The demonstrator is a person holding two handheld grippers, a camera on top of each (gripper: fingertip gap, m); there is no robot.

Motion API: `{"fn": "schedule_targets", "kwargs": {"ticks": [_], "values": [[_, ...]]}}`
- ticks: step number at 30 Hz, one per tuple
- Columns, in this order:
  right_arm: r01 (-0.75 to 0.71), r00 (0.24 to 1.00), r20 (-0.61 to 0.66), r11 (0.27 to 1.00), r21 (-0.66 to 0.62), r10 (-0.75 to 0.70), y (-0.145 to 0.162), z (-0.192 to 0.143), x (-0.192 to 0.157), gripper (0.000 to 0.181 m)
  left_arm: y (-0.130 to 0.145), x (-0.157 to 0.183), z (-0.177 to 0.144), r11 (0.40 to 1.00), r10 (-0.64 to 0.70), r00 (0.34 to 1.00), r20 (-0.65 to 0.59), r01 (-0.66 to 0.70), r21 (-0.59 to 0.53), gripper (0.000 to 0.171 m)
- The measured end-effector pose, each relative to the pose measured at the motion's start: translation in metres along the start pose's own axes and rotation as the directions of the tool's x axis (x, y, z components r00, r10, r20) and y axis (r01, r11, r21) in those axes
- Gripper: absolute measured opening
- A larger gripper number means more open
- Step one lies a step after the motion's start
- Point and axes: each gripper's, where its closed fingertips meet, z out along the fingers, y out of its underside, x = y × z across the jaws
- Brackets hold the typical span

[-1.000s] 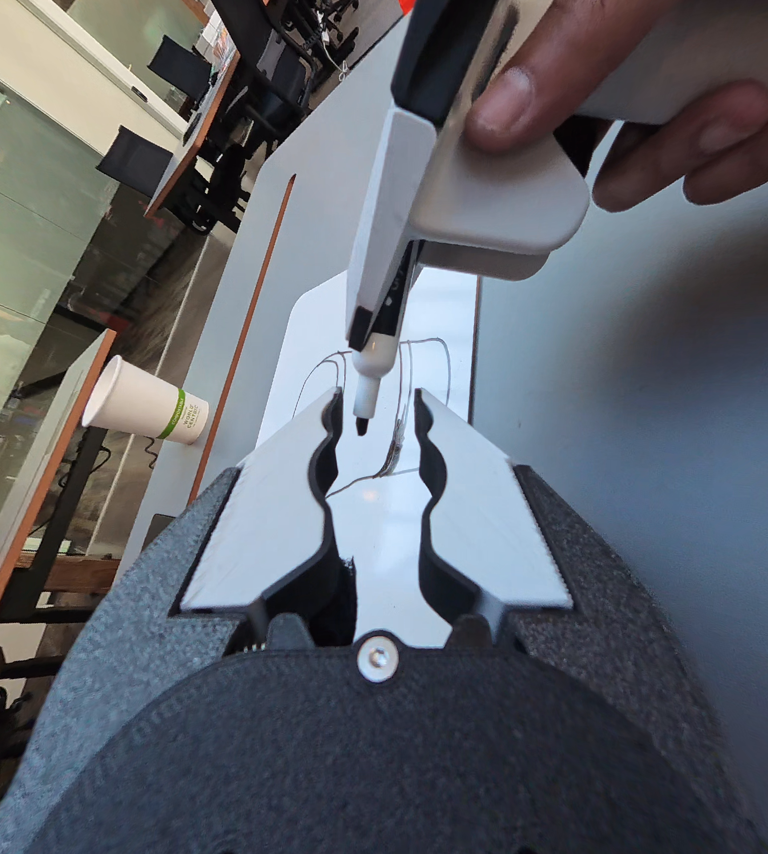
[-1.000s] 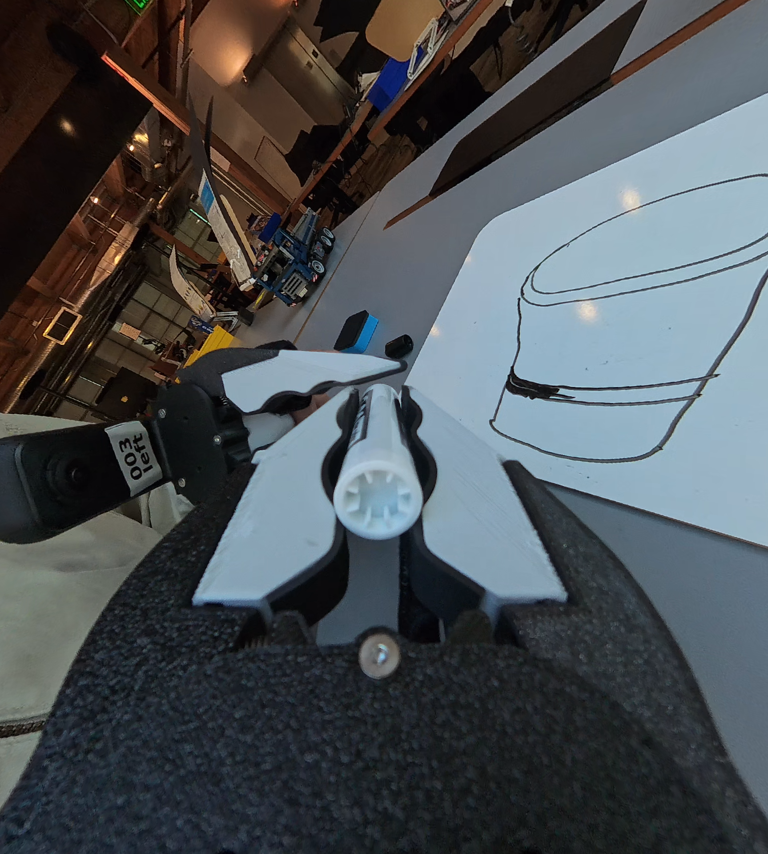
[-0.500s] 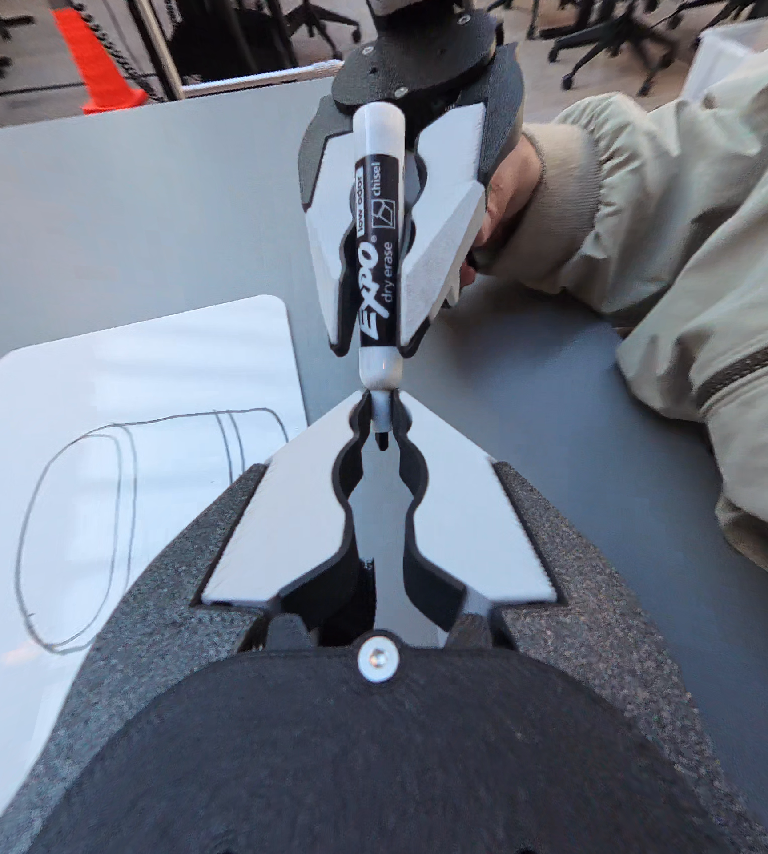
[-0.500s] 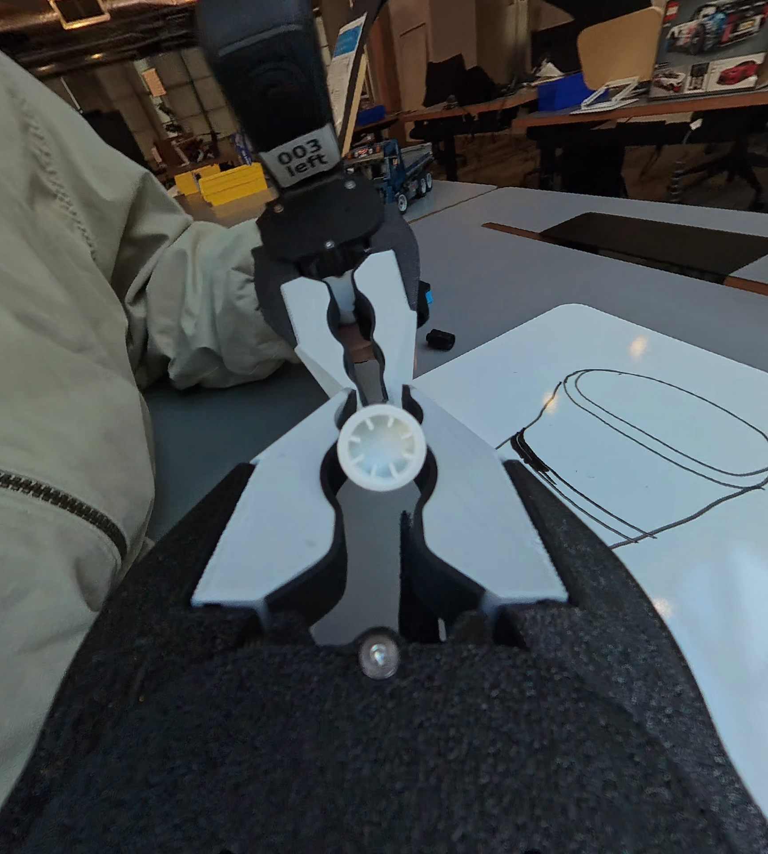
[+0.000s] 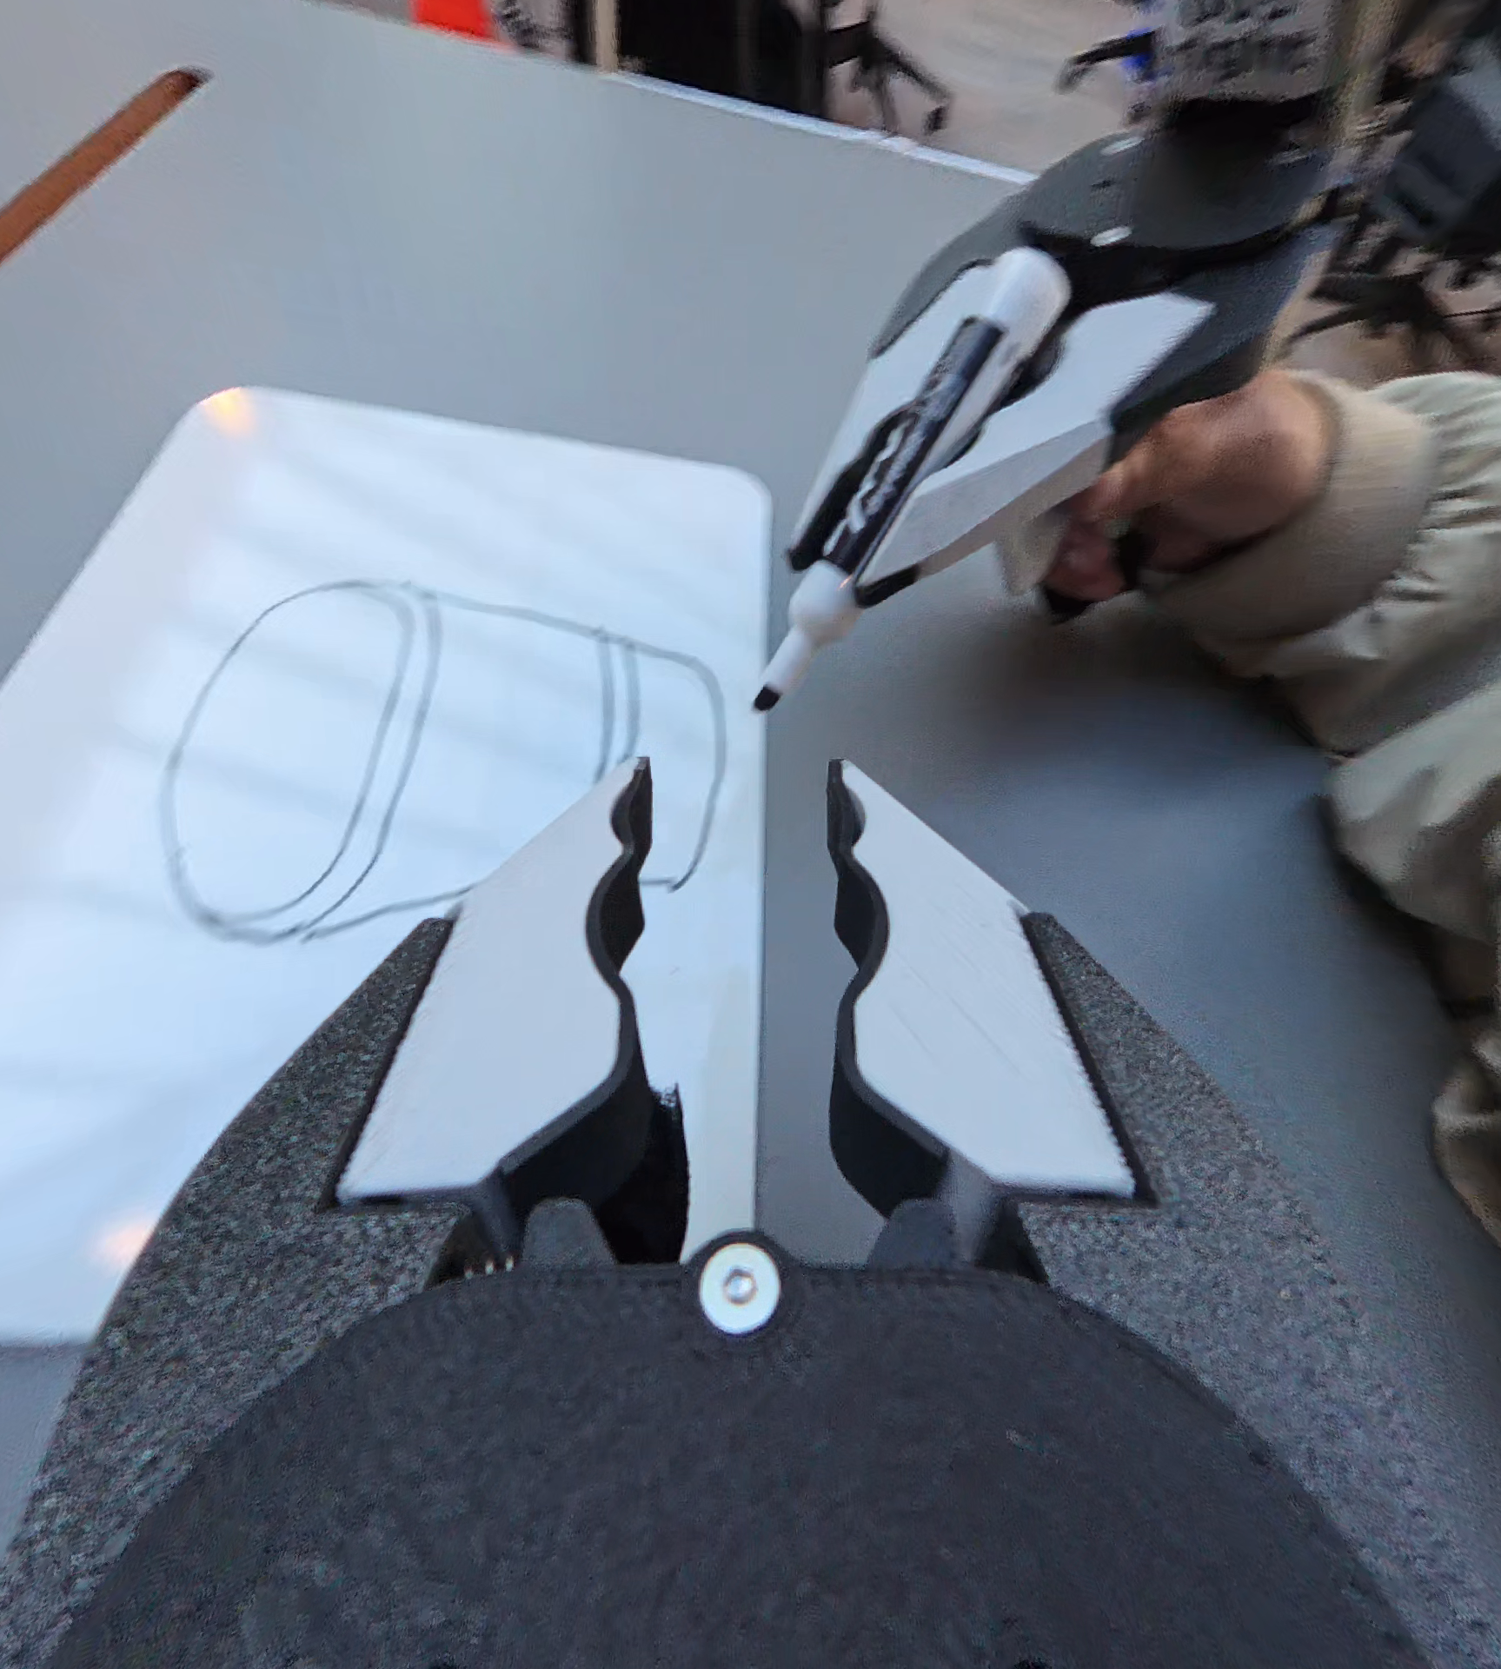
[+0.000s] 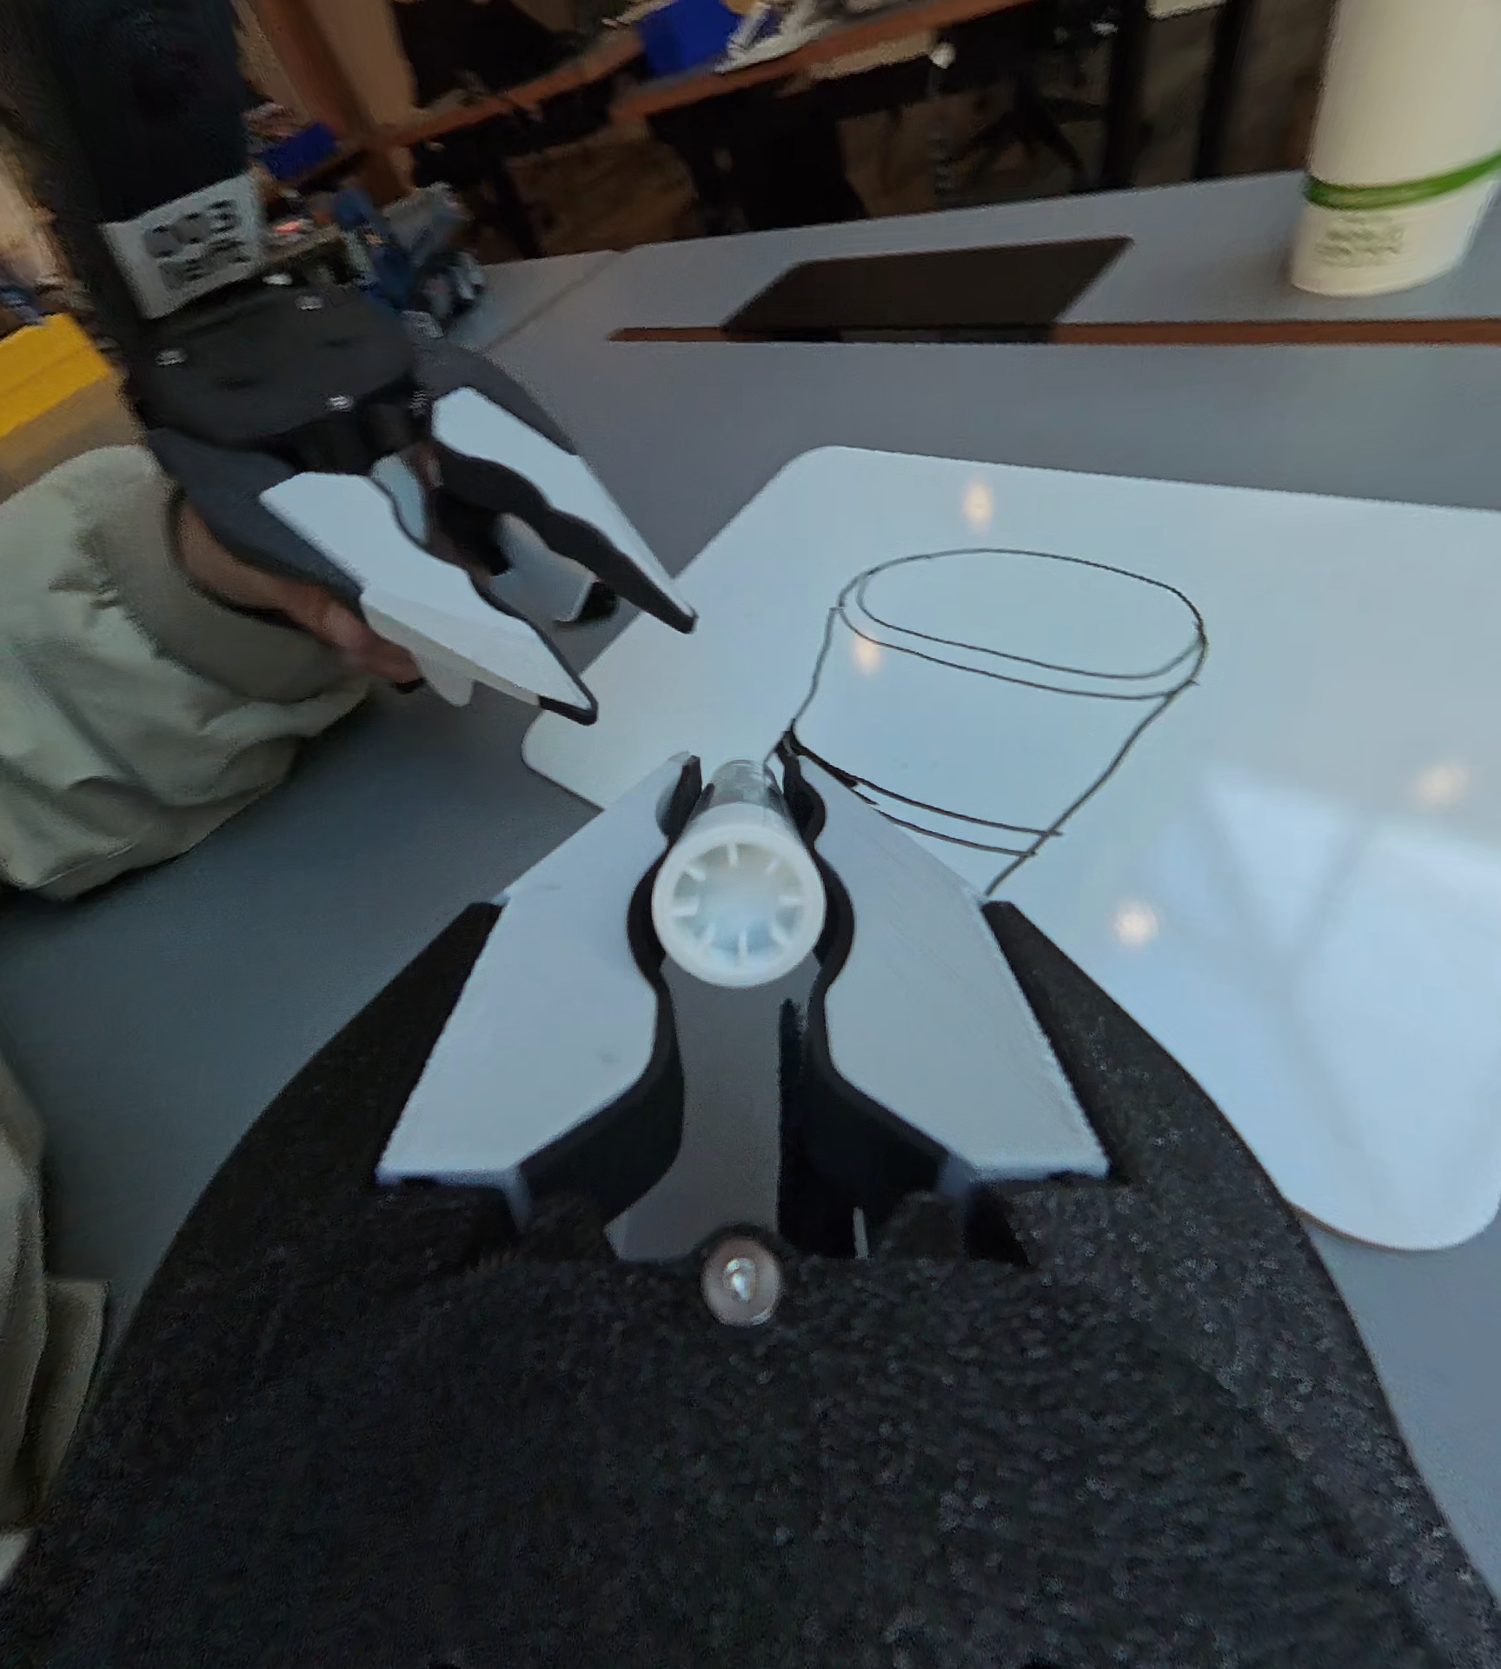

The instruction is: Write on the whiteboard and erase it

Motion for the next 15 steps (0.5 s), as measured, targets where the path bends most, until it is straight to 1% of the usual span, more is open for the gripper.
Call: {"fn": "schedule_targets", "kwargs": {"ticks": [1, 3, 5, 6, 9, 11, 13, 15], "values": [[-0.047, 0.997, -0.070, 0.999, -0.016, 0.045, 0.005, 0.006, 0.009, 0.018, 0.012, -0.014, -0.003, 0.999, -0.012, 0.995, 0.102, 0.015, -0.032, 0.039], [-0.139, 0.974, -0.182, 0.990, -0.016, 0.134, 0.012, 0.018, 0.022, 0.018, 0.032, -0.027, -0.011, 0.997, -0.024, 0.968, 0.251, 0.042, -0.069, 0.039], [-0.186, 0.962, -0.214, 0.981, -0.051, 0.171, 0.020, 0.029, 0.022, 0.018, 0.042, -0.029, -0.016, 0.997, -0.032, 0.942, 0.333, 0.054, -0.058, 0.039], [-0.173, 0.958, -0.243, 0.983, -0.058, 0.154, 0.020, 0.032, 0.023, 0.018, 0.045, -0.028, -0.018, 0.997, -0.039, 0.931, 0.362, 0.060, -0.048, 0.038], [-0.130, 0.944, -0.315, 0.987, -0.094, 0.094, 0.016, 0.035, 0.025, 0.018, 0.046, -0.025, -0.024, 0.999, -0.037, 0.908, 0.417, 0.046, -0.011, 0.038], [-0.126, 0.934, -0.348, 0.985, -0.115, 0.079, 0.018, 0.039, 0.028, 0.018, 0.051, -0.023, -0.025, 0.999, -0.023, 0.908, 0.418, 0.037, -0.027, 0.037], [-0.146, 0.934, -0.344, 0.982, -0.124, 0.095, 0.022, 0.044, 0.028, 0.018, 0.059, -0.025, -0.025, 0.998, -0.022, 0.903, 0.429, 0.047, -0.047, 0.038], [-0.169, 0.937, -0.327, 0.978, -0.125, 0.120, 0.024, 0.048, 0.026, 0.018, 0.059, -0.026, -0.026, 0.997, -0.036, 0.901, 0.433, 0.060, -0.041, 0.037]]}}
